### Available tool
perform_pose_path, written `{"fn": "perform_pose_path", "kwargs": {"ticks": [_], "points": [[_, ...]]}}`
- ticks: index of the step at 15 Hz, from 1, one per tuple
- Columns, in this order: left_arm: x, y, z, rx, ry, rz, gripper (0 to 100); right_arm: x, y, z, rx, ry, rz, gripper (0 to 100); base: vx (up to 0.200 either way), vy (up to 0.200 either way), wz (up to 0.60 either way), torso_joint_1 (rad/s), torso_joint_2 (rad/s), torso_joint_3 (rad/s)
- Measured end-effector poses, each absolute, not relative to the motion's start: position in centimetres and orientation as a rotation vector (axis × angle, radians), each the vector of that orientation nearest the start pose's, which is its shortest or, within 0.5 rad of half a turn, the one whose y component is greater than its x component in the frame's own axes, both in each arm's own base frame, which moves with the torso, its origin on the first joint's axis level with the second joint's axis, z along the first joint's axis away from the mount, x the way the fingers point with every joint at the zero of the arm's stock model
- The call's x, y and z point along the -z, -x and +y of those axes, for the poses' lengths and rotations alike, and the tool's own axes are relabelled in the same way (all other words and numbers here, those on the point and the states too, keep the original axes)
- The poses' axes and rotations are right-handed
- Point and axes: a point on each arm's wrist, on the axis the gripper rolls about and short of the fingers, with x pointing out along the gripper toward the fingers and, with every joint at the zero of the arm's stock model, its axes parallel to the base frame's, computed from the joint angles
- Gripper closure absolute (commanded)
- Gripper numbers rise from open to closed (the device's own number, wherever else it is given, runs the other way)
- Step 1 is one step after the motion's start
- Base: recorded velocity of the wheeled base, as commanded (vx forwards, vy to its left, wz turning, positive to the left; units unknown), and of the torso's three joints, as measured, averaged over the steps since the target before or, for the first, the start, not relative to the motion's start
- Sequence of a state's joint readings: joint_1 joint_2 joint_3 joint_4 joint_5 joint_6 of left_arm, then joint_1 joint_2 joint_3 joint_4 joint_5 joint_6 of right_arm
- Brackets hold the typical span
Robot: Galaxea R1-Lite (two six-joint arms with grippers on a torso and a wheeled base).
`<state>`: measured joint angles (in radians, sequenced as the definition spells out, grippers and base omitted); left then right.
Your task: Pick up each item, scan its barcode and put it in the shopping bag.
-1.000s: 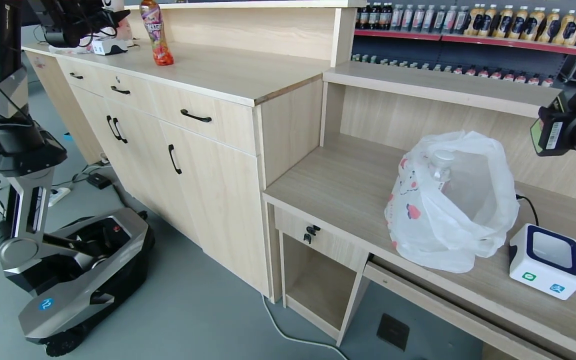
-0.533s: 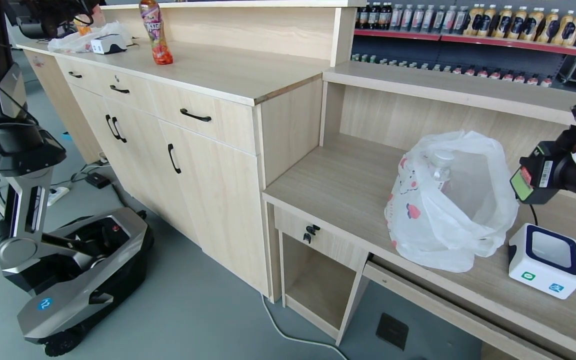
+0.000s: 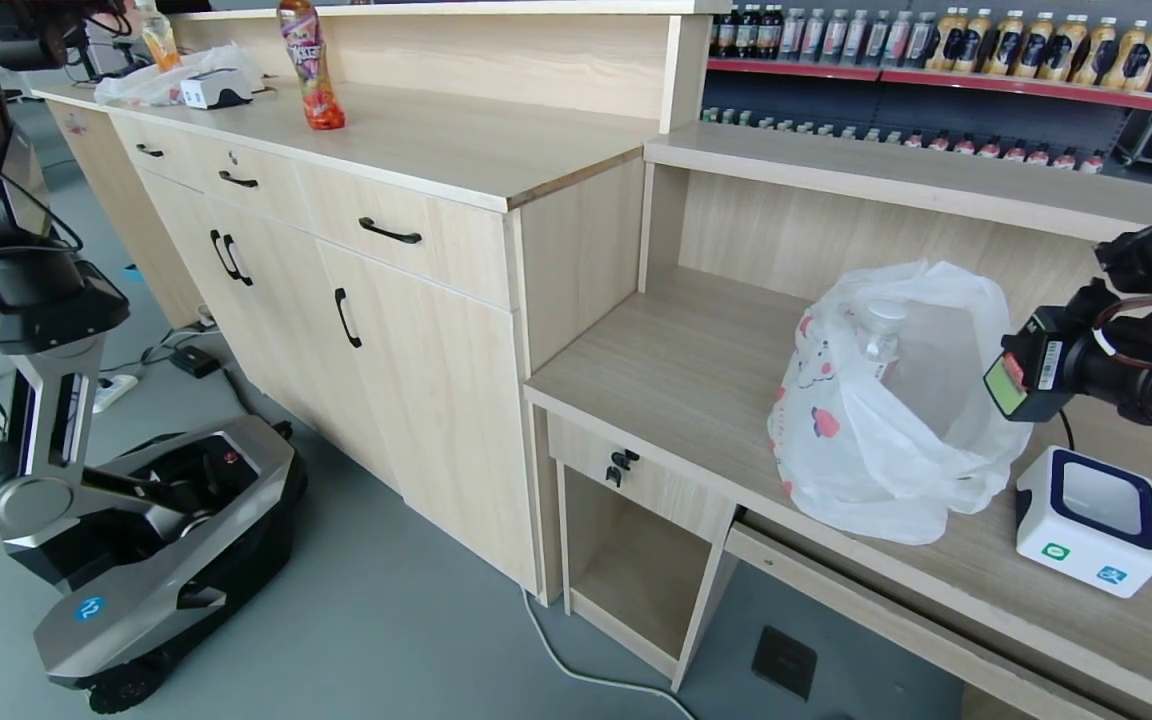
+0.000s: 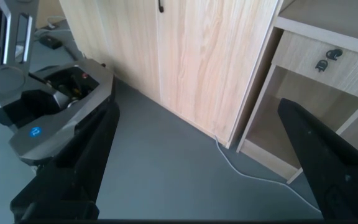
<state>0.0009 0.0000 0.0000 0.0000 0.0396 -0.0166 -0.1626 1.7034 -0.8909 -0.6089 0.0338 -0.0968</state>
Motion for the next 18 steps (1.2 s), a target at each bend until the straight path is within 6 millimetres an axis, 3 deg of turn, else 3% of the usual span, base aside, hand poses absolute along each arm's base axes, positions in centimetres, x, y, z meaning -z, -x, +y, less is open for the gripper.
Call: {"fn": "perform_pose_path", "kwargs": {"ticks": [8,18], "points": [[-7.5,2.3,0.1,-0.040,0.017,0.000,0,-17.9,-33.6,-3.6,0.041,0.023,0.229,100,0.000,0.000,0.00,0.000,0.00,0.000],[-7.5,2.3,0.1,-0.041,0.017,0.000,0,-14.7,-35.4,-3.6,0.033,0.027,0.289,100,0.000,0.000,0.00,0.000,0.00,0.000]]}}
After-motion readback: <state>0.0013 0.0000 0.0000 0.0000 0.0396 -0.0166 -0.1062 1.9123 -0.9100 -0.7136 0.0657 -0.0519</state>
